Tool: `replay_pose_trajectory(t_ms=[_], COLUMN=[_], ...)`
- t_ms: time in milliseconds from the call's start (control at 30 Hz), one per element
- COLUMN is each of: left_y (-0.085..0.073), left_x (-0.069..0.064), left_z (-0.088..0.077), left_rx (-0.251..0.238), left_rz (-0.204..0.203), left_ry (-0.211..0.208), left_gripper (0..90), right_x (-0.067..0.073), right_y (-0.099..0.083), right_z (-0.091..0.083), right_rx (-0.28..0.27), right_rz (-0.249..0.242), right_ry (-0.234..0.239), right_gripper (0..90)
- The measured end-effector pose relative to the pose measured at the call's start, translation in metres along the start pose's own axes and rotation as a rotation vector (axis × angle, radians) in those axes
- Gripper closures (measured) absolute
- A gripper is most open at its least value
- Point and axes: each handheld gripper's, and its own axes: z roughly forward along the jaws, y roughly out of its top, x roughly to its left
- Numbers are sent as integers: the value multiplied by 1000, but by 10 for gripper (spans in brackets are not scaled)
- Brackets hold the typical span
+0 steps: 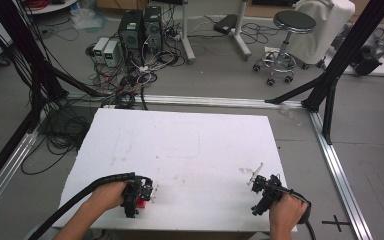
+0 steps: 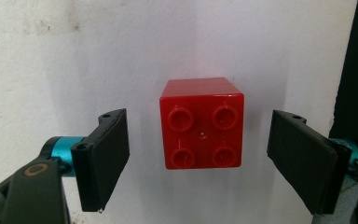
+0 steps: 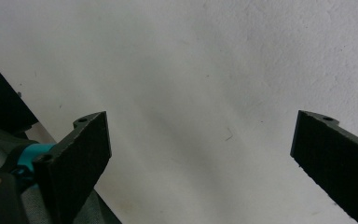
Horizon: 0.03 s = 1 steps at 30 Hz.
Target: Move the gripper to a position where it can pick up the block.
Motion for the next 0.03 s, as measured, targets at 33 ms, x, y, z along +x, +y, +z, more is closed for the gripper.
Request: replay_pose_trajectory(t_ms=[33], left_y=[0], left_x=[0], left_z=[-1], left_rx=[3], left_rz=[1], left_ry=[5], left_gripper=[212], right_x=[0], right_y=[0], right_z=[0], right_rx=[0], right_rz=[0], right_ry=[0], right_gripper=[41])
